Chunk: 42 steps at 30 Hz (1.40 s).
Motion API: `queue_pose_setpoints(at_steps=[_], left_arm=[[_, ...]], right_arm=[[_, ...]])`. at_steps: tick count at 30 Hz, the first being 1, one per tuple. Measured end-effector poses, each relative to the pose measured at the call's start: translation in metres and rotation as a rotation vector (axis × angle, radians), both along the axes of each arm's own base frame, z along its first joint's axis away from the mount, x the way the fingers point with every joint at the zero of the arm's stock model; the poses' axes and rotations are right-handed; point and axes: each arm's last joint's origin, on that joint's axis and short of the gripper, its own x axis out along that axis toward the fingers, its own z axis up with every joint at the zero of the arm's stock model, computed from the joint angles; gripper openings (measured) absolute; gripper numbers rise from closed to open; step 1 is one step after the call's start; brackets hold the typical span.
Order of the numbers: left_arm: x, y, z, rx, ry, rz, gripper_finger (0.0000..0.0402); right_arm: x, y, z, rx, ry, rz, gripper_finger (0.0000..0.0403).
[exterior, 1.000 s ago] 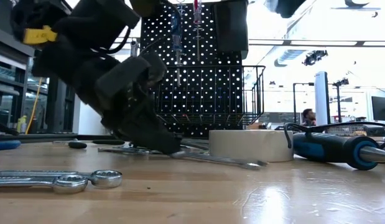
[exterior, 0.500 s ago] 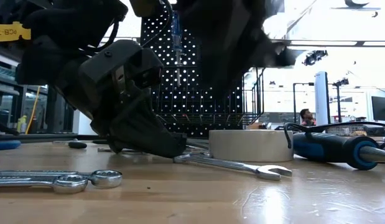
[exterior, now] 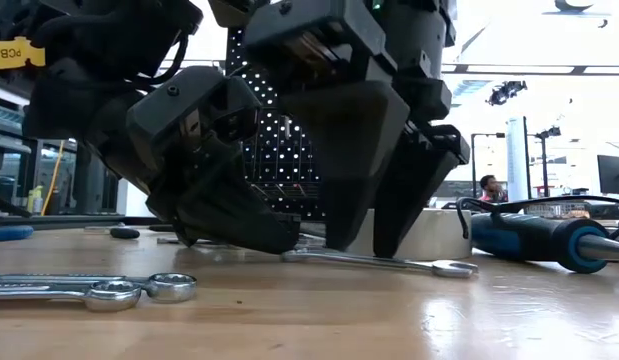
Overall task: Hang tools onto peg board
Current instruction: Hang the wrench on the peg board
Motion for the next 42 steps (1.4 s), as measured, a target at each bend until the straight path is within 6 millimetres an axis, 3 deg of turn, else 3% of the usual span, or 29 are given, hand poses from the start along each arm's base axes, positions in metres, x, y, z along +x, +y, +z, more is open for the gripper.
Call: queue_pose_setpoints(at_steps=[7, 12, 17, 23, 26, 28, 30, 31, 36, 38, 42], left_arm=[[0.000, -0.004, -0.001, 0.017, -0.019, -0.033, 0.0000], [0.000, -0.004, -0.001, 0.021, -0.021, -0.039, 0.0000], [0.001, -0.004, -0.002, 0.033, -0.028, -0.050, 0.0000], [0.001, -0.004, -0.003, 0.040, -0.036, -0.058, 0.0000], [0.001, -0.004, -0.002, 0.040, -0.037, -0.057, 0.0000], [0.001, -0.004, -0.003, 0.042, -0.038, -0.052, 0.0000], [0.001, -0.004, -0.003, 0.048, -0.042, -0.040, 0.0000], [0.001, -0.003, -0.003, 0.051, -0.043, -0.036, 0.0000], [0.002, -0.001, 0.003, 0.059, -0.039, -0.042, 0.0000], [-0.006, 0.004, 0.008, 0.115, 0.075, -0.053, 0.0000], [-0.014, 0.010, 0.039, 0.177, 0.089, -0.082, 0.0000]], right_arm=[[0.000, -0.004, 0.018, 0.040, -0.041, 0.004, 0.0218], [-0.007, -0.010, 0.034, -0.052, -0.030, 0.047, 0.0211], [-0.004, -0.007, 0.022, -0.057, -0.022, 0.119, 0.0211], [0.007, -0.001, -0.011, -0.015, -0.009, 0.140, 0.0199], [0.008, 0.000, -0.031, -0.028, 0.040, 0.131, 0.0165], [0.007, 0.003, -0.042, -0.034, 0.072, 0.139, 0.0112], [0.006, 0.006, -0.043, -0.025, 0.076, 0.151, 0.0041], [0.005, 0.010, -0.043, -0.029, 0.073, 0.162, 0.0024], [0.001, 0.017, -0.043, -0.055, 0.064, 0.207, 0.0008], [0.001, 0.018, -0.043, -0.069, 0.059, 0.244, 0.0006], [-0.001, 0.016, -0.030, -0.102, 0.023, 0.264, 0.0004]])
